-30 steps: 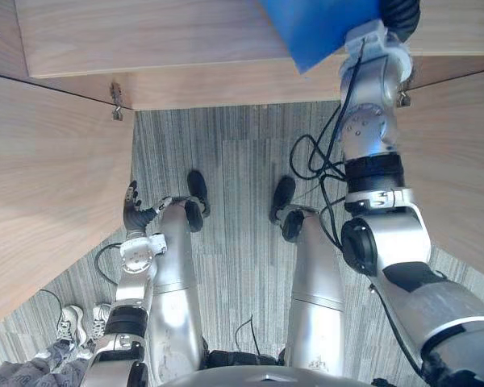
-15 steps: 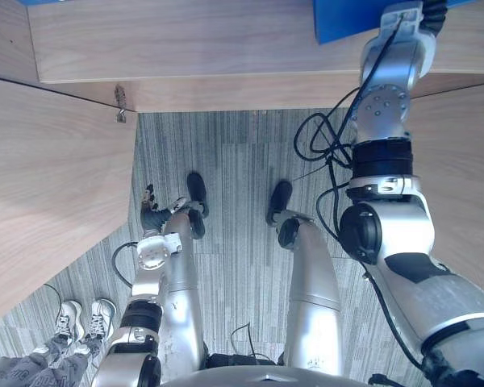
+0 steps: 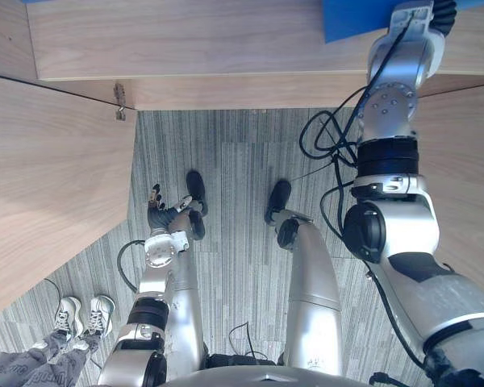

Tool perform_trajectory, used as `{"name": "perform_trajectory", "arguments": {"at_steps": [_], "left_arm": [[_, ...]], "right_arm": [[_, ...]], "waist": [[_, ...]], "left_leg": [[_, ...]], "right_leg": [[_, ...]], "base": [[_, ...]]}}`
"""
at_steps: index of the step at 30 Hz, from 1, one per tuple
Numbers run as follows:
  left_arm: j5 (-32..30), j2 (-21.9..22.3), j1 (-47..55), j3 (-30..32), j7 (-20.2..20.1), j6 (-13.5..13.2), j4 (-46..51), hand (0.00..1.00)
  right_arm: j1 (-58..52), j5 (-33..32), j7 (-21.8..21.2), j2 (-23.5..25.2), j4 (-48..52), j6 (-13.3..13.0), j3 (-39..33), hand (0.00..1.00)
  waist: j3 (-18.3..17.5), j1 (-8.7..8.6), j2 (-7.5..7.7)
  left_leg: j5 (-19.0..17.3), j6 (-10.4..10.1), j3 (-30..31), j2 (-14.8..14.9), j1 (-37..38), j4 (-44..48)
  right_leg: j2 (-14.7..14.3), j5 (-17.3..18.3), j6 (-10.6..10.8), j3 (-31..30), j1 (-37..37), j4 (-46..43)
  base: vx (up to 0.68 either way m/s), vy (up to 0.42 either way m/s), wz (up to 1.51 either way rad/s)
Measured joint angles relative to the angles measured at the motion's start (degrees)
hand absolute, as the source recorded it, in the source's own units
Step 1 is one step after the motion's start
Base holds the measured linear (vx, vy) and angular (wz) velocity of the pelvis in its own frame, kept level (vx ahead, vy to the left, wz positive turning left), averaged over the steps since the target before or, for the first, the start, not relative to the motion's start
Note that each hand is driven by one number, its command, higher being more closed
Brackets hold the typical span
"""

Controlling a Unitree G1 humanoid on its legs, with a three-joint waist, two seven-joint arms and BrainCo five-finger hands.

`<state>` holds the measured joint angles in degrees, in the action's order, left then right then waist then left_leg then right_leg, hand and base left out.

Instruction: Walk over to the cabinet, pick up the folder, carry it to the office cabinet, place the folder inside the office cabinet, then close the office cabinet door

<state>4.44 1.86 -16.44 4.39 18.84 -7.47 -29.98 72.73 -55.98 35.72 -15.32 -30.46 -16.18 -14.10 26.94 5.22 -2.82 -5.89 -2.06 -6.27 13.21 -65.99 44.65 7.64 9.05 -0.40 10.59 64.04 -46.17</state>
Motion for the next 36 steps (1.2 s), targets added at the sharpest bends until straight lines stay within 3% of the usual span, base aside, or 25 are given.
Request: {"name": "perform_trajectory", "arguments": {"at_steps": [18, 29, 36], "left_arm": [[0.6, 0.6, -0.9, 0.1, 1.0, 0.1, -0.6, 0.0], [0.5, 1.3, -0.9, 0.6, 1.0, 1.3, -1.1, 0.0], [0.5, 1.5, -0.2, 0.7, 1.0, 1.8, -3.0, 0.0]], "right_arm": [[1.6, 0.1, -0.2, 0.3, -2.1, -0.7, 0.0, 0.0], [-3.9, 2.5, -0.4, 1.2, 3.1, -1.6, 1.2, 0.0], [-8.1, 6.9, -2.7, 1.0, 5.6, 1.7, 2.8, 0.0]], "waist": [[0.0, -0.28, 0.0], [0.0, -0.24, -0.01], [0.0, -0.74, 0.03]], "left_leg": [[0.6, 0.1, -0.1, -0.1, 0.2, -0.8], [0.7, 0.2, -0.5, 0.3, 1.7, -1.7], [0.5, 0.5, -1.7, 0.7, 5.1, -3.2]], "right_leg": [[-0.1, -0.7, 0.1, 0.1, -0.3, 1.0], [-0.8, -1.8, 0.3, -0.1, -2.2, 3.2], [-1.5, -3.0, 0.6, -0.6, -5.5, 6.1]], "base": [[0.0, 0.0, 0.0], [-0.01, -0.003, -0.03], [-0.01, -0.009, -0.07]]}}
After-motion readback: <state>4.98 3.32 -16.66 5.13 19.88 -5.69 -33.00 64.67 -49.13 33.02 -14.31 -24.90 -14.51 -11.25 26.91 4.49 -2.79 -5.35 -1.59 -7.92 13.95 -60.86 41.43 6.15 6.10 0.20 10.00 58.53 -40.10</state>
